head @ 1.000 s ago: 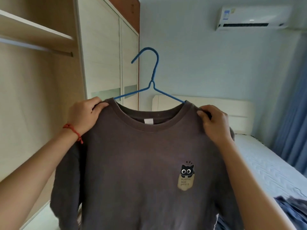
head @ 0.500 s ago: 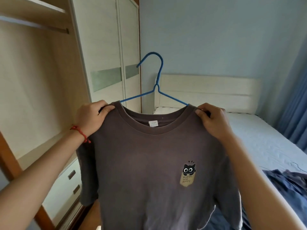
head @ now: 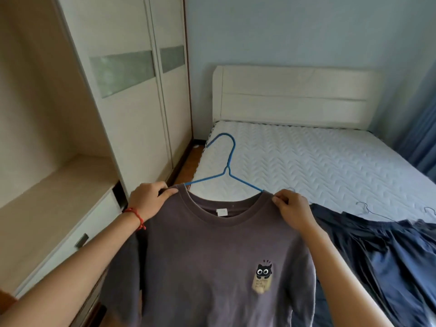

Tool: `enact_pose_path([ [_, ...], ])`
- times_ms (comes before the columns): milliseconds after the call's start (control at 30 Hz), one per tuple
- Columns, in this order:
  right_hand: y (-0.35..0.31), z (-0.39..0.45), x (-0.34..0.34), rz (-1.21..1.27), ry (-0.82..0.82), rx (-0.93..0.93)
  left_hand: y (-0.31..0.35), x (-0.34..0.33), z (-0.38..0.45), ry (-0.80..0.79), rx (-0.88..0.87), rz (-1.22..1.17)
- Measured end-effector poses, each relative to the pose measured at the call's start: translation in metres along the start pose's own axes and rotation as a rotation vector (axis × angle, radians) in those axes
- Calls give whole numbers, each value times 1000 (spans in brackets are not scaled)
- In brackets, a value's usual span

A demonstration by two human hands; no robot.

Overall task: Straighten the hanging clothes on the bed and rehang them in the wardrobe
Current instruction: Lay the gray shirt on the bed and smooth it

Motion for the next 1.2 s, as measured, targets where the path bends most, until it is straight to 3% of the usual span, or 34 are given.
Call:
enact_pose_path([
  [200, 74, 109, -79, 33, -14, -178, -82, -127, 102, -222, 137, -91],
  [333, 125, 156, -116, 32, 38, -280, -111, -197, 161, -313, 129, -134],
  [767, 251, 333, -190, -193, 74, -341, -179, -380, 324, -302, 130, -192],
  [967, 314, 372, -242, -288, 0, -395, -205, -464, 337, -385, 112, -54],
  [1100, 344, 359, -273, -247, -17, -435, -185, -504, 291, -414, -67, 78],
  [1200, 361, 321, -270, -277, 68, -416, -152, -528, 232, -414, -177, 125],
])
Point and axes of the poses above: each hand's wrist, its own z-axis towards the middle knuckle, its own x-axis out of the back of the hand, y = z × x, the point moved 9 cm from there along z, towards the middle knuckle, and after that the axes turned 13 degrees about -y, right-handed, at the moved point
